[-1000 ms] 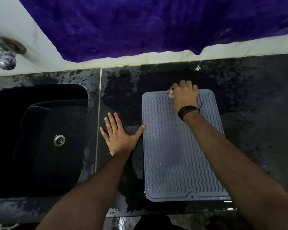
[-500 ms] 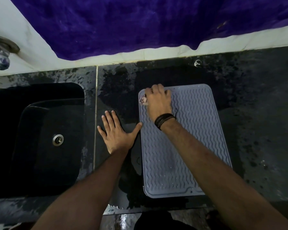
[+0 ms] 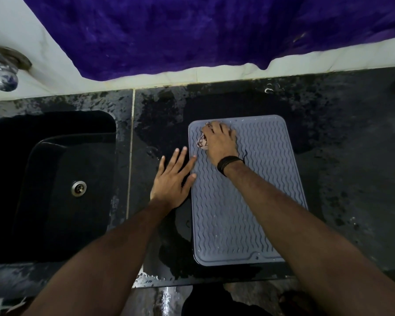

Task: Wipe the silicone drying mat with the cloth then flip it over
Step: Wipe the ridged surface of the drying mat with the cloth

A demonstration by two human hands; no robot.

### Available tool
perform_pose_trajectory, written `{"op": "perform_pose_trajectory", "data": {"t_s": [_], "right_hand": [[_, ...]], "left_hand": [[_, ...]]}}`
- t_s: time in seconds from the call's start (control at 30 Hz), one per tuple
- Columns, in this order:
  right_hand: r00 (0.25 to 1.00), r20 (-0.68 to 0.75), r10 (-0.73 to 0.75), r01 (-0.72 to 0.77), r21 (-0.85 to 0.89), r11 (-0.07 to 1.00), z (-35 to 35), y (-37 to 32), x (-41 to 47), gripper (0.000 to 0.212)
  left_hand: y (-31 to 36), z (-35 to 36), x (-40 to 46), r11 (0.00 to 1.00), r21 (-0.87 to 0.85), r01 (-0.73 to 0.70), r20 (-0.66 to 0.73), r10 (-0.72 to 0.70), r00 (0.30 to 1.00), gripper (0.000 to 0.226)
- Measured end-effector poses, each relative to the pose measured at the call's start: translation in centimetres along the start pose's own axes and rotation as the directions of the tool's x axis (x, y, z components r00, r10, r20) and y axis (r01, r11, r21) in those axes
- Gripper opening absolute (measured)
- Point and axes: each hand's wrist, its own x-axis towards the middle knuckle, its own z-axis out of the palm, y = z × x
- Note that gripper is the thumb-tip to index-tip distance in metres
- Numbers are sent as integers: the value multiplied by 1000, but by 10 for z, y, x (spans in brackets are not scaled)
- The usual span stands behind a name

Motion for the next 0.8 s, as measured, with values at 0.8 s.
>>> {"op": "perform_pose_trajectory", "data": {"t_s": [0.8], "right_hand": [[990,102,-98,115,-167,979,-16,-25,-69,47]], "left_hand": [[1,-3,4,998,17,59,65,-60,996,63]]}}
